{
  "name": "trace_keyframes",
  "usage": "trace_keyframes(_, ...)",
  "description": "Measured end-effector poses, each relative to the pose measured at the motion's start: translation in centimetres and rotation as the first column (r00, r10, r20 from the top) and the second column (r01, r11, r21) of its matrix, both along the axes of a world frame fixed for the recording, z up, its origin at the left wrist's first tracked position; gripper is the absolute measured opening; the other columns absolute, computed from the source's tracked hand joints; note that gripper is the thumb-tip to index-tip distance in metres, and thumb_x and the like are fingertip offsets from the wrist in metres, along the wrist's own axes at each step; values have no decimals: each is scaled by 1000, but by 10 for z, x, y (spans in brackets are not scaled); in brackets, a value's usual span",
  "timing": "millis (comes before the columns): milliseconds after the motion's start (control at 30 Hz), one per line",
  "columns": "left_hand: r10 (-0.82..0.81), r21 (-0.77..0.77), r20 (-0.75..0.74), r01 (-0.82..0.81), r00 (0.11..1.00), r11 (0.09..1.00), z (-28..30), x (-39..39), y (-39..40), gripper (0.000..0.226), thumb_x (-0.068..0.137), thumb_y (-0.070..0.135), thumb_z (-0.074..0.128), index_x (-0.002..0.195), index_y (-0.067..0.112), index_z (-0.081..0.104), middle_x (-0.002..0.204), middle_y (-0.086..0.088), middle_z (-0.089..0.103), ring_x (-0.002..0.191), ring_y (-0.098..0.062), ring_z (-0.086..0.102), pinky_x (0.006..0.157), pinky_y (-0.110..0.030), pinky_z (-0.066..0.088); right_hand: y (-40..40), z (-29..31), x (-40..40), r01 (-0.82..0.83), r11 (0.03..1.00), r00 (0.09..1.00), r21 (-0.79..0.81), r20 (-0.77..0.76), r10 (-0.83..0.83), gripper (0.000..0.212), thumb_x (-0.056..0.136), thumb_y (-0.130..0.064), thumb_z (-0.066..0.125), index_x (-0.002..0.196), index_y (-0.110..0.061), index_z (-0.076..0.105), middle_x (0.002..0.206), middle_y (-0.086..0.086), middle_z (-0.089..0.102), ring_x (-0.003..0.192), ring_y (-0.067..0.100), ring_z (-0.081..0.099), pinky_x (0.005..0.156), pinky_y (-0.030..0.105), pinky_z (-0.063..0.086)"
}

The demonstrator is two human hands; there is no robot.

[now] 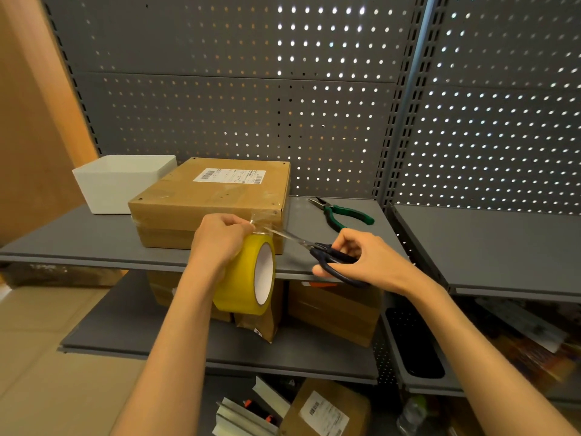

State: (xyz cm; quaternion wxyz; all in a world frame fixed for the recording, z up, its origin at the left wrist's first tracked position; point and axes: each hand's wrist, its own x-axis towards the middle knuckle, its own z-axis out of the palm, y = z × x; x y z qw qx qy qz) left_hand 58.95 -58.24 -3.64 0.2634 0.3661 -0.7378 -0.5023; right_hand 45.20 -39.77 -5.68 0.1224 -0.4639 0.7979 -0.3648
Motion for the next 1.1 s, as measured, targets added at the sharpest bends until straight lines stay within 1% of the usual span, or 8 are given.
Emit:
trace_keyframes(167, -2, 24, -14, 2, 1000, 1000, -1, 2, -2, 12, 87, 22, 62, 79, 21, 71, 87, 4, 62, 92, -21, 53, 81, -35, 44, -5, -2, -4, -3, 1000, 999, -15, 47, 4, 46, 61, -55, 74, 86, -19, 61, 83, 6, 69, 81, 25, 65, 73, 37, 54)
trace_keyframes(300, -15, 36, -26, 16, 1000, 999, -1, 3, -3, 17, 88, 20, 61, 73, 23, 70, 90, 2, 64, 97, -22, 54, 87, -37, 46, -3, -2, -13, -13, 1000, 995, -3, 100, 13, 44, 64, -49, 75, 89, -15, 62, 86, 9, 69, 84, 28, 64, 75, 40, 54)
trace_keyframes(400, -26, 50, -30, 28, 999, 998, 0, 3, -4, 20, 89, 19, 61, 71, 24, 69, 83, 7, 62, 97, -22, 55, 91, -40, 46, -7, -2, -16, -32, 999, 993, -3, 110, 32, 41, 66, -47, 74, 88, -14, 63, 85, 10, 69, 81, 28, 64, 77, 40, 53)
trace_keyframes(500, -20, 60, -24, 21, 1000, 998, 1, 3, -4, 17, 88, 20, 61, 74, 23, 69, 84, 5, 62, 98, -23, 56, 92, -42, 46, -12, 1, -15, -49, 999, 990, -17, 132, 51, 44, 63, -51, 72, 86, -15, 62, 84, 12, 69, 73, 20, 62, 75, 35, 52)
trace_keyframes(600, -23, 72, -31, 25, 999, 997, 2, 4, -5, 16, 88, 19, 61, 74, 22, 69, 84, 4, 63, 97, -24, 56, 90, -40, 47, -14, 2, -15, -71, 997, 984, -8, 161, 72, 47, 63, -51, 71, 88, -13, 63, 81, 12, 68, 68, 15, 60, 68, 28, 49)
trace_keyframes(767, -23, 85, -40, 26, 999, 996, 2, 5, -3, 17, 88, 18, 62, 73, 22, 69, 81, 2, 63, 92, -23, 57, 89, -39, 47, -15, 6, -16, -116, 993, 972, 14, 207, 111, 58, 59, -53, 71, 91, -5, 63, 71, 2, 65, 58, 7, 57, 62, 23, 47)
trace_keyframes(967, -38, 75, -38, 40, 999, 996, 3, 5, -3, 17, 88, 17, 62, 73, 20, 69, 79, 4, 62, 81, -15, 54, 80, -33, 44, -30, 11, -10, -146, 989, 965, -9, 219, 144, 44, 69, -43, 74, 88, -4, 64, 70, 4, 65, 58, 10, 56, 57, 20, 46)
trace_keyframes(1100, -35, 81, -34, 38, 999, 996, 4, 6, -5, 15, 86, 19, 64, 73, 21, 70, 79, 3, 63, 83, -18, 55, 79, -33, 45, -36, 10, -8, -142, 990, 961, -17, 236, 142, 37, 68, -43, 74, 81, -9, 65, 68, 4, 67, 56, 12, 57, 55, 23, 47)
